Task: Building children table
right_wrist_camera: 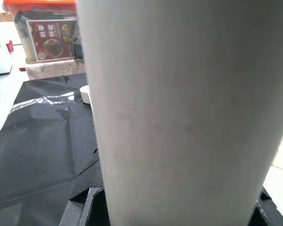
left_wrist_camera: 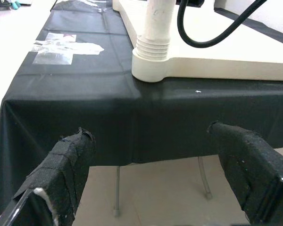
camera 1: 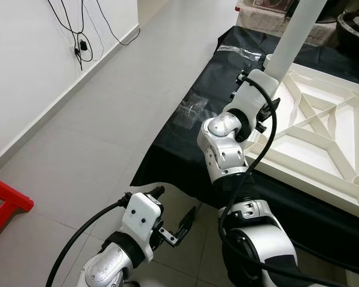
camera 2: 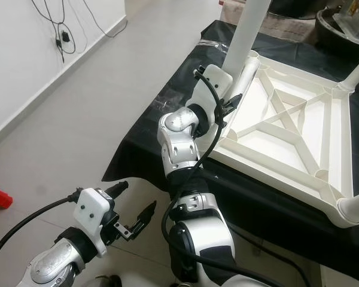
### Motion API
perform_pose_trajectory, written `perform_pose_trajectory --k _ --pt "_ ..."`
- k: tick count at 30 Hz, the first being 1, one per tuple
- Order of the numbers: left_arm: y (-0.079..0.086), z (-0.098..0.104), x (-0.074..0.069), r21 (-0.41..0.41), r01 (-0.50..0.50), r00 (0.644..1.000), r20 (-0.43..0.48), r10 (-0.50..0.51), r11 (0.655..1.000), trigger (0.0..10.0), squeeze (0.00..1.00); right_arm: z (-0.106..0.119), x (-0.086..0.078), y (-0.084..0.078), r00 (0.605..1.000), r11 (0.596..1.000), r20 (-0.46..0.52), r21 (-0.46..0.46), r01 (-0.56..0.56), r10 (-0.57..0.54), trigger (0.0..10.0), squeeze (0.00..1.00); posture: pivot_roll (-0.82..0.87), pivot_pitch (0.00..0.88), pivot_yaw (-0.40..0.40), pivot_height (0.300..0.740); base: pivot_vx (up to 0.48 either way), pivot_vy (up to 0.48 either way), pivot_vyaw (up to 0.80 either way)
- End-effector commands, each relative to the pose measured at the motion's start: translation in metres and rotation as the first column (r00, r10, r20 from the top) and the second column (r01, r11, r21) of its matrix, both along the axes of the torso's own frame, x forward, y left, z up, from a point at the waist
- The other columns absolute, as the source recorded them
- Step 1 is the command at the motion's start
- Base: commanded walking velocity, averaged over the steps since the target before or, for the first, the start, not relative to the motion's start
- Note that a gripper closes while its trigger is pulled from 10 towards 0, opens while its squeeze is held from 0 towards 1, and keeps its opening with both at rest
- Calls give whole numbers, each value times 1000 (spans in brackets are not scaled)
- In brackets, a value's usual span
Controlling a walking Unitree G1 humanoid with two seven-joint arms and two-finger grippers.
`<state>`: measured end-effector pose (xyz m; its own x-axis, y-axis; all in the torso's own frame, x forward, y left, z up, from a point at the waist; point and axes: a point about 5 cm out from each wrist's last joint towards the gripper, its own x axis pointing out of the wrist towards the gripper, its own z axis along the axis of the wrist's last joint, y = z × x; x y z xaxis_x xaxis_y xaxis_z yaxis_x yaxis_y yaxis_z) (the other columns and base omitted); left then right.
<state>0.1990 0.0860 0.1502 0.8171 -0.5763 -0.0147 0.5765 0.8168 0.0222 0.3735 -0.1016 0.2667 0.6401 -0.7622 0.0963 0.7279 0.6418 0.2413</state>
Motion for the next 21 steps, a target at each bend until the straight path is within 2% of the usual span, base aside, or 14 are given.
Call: perform_pose_trajectory --k 1,7,8,13,14,21 --pt "-1 -6 -3 14 15 1000 -18 -15 1000 10000 0 -37 1 -6 989 998 -147 61 20 -11 10000 0 101 185 -74 740 0 0 0" --pt "-1 -7 -3 16 12 1000 -19 -12 1000 10000 0 -37 1 -5 990 998 -142 55 12 -4 10000 0 100 189 -74 740 0 0 0" --pt "-1 -7 -3 16 11 1000 -20 -10 1000 10000 0 -37 1 -4 991 998 -136 60 4 4 10000 624 101 190 -73 740 0 0 0" --pt "-1 -7 -3 16 9 1000 -21 -9 1000 10000 0 -37 1 -4 991 998 -132 61 5 3 10000 596 101 191 -73 740 0 0 0" --pt "-1 -7 -3 17 9 1000 -21 -9 1000 10000 0 -37 1 -3 991 998 -132 60 3 4 10000 0 102 195 -72 740 0 0 0" --pt "0 -7 -3 18 9 1000 -22 -9 1000 10000 0 -36 1 -1 992 999 -125 49 -8 14 10000 0 100 196 -70 740 0 0 0"
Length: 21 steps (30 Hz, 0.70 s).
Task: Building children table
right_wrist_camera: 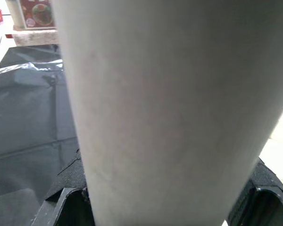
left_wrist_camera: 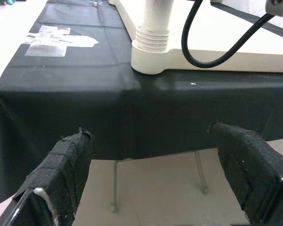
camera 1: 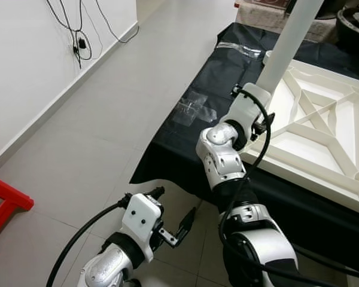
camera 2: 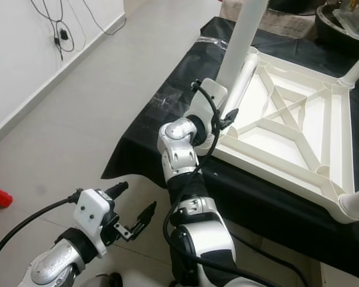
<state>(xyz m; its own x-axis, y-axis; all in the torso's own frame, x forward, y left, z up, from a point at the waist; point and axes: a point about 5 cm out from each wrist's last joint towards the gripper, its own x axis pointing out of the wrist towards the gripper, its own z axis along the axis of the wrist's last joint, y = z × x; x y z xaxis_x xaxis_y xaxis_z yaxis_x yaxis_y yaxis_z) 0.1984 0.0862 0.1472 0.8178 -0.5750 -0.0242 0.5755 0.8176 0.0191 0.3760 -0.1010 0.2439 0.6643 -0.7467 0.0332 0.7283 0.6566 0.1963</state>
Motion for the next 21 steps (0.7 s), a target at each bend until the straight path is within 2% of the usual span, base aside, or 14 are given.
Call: perform_pose_trajectory --k 1,9,10,11,12,14,15,16,21 --pt "0 -4 -3 15 11 1000 -12 -11 1000 10000 0 -14 -2 -2 999 999 -49 30 15 -14 10000 0 100 196 -70 740 0 0 0" --pt "0 -5 -2 17 12 1000 -15 -12 1000 10000 0 -14 -2 3 999 999 -35 41 -24 26 10000 0 102 198 -69 740 0 0 0" --pt "0 -5 -2 17 12 1000 -15 -12 1000 10000 0 -14 -1 3 999 999 -33 45 -31 32 10000 188 103 199 -69 740 0 0 0" --pt "0 -5 -2 17 12 1000 -15 -12 1000 10000 0 -14 -1 3 999 998 -32 50 -32 33 10000 953 103 199 -69 740 0 0 0" --pt "0 -5 -2 17 12 1000 -16 -11 1000 10000 0 -14 -1 4 999 998 -31 56 -35 37 10000 1000 103 198 -69 740 0 0 0" --pt "0 -5 -2 17 11 1000 -15 -11 1000 10000 0 -14 -1 3 999 998 -29 51 -32 33 10000 1000 103 198 -69 740 0 0 0" --pt "0 -5 -2 18 11 1000 -15 -11 1000 10000 0 -14 -2 3 999 998 -30 49 -27 29 10000 808 102 198 -69 740 0 0 0" --pt "0 -5 -2 18 11 1000 -15 -11 1000 10000 0 -13 -2 4 999 998 -28 49 -26 27 10000 0 102 199 -67 740 0 0 0" --pt "0 -5 -2 18 11 1000 -15 -11 1000 10000 0 -13 -1 4 999 998 -23 52 -30 31 10000 0 103 198 -69 740 0 0 0"
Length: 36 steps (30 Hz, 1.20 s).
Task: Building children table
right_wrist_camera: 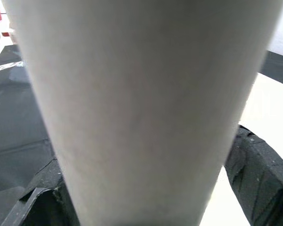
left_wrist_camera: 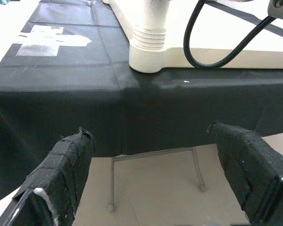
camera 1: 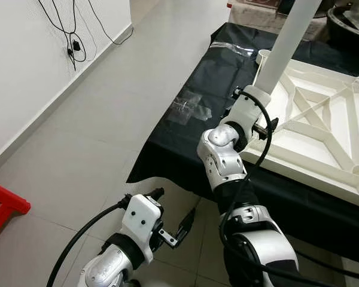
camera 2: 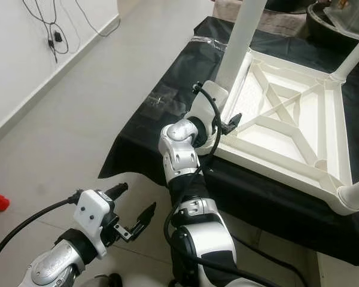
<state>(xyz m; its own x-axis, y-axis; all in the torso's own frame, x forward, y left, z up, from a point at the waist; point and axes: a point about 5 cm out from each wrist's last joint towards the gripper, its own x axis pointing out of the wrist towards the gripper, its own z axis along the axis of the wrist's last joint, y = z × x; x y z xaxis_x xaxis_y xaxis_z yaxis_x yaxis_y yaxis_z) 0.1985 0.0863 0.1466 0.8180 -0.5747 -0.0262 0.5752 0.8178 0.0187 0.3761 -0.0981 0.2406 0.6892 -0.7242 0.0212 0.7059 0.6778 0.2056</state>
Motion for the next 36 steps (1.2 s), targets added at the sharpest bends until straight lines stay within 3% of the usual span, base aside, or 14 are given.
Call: perform_pose_trajectory --k 1,24,36 --pt "0 -5 -2 17 11 1000 -13 -11 1000 10000 0 -9 -2 1 1000 999 -21 37 -1 2 10000 0 104 199 -69 740 0 0 0" --pt "2 -7 4 20 -2 1000 -11 2 1000 10000 0 -26 -21 9 982 981 -38 71 -183 186 10000 0 94 184 -67 740 0 0 0" --pt "4 -10 8 18 -10 1000 -10 11 1000 10000 0 -29 -30 11 948 945 -36 98 -313 317 10000 0 87 172 -66 740 0 0 0"
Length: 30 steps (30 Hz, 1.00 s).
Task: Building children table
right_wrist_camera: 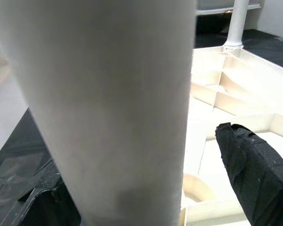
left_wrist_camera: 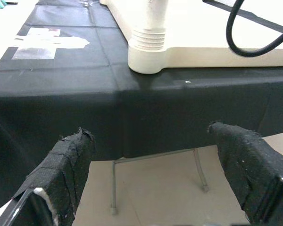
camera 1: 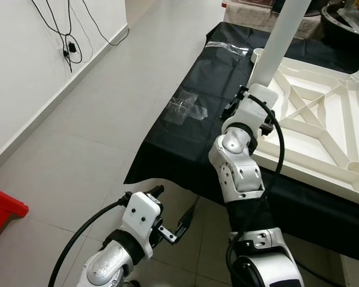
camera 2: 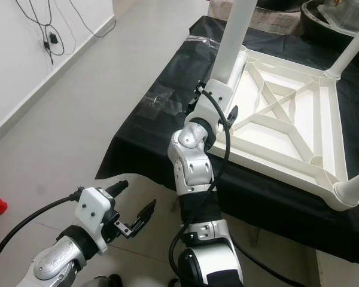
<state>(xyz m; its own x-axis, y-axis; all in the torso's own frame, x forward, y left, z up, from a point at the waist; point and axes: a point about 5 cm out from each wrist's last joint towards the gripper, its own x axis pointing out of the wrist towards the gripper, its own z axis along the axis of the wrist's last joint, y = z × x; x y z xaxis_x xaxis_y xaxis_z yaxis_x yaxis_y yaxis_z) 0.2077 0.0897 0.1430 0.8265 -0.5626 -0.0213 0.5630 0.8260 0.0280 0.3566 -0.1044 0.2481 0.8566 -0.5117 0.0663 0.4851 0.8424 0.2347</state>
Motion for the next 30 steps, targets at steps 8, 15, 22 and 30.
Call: perform_pose_trajectory --k 8,15,22,30 --pt "1 -8 3 14 2 1000 -17 -2 1000 10000 0 -41 -13 17 971 977 -129 96 -188 200 10000 0 80 156 -67 740 0 0 0" --pt "3 -10 5 12 -6 1000 -21 6 1000 10000 0 -48 -16 14 959 968 -144 77 -237 246 10000 0 75 135 -64 740 0 0 0" --pt "4 -12 8 12 -5 1000 -21 5 1000 10000 0 -51 -19 6 953 966 -155 52 -255 260 10000 0 69 120 -63 740 0 0 0" --pt "4 -15 11 17 -5 1000 -15 5 1000 10000 0 -61 -30 3 911 927 -174 40 -374 375 10000 0 72 99 -59 740 0 0 0"
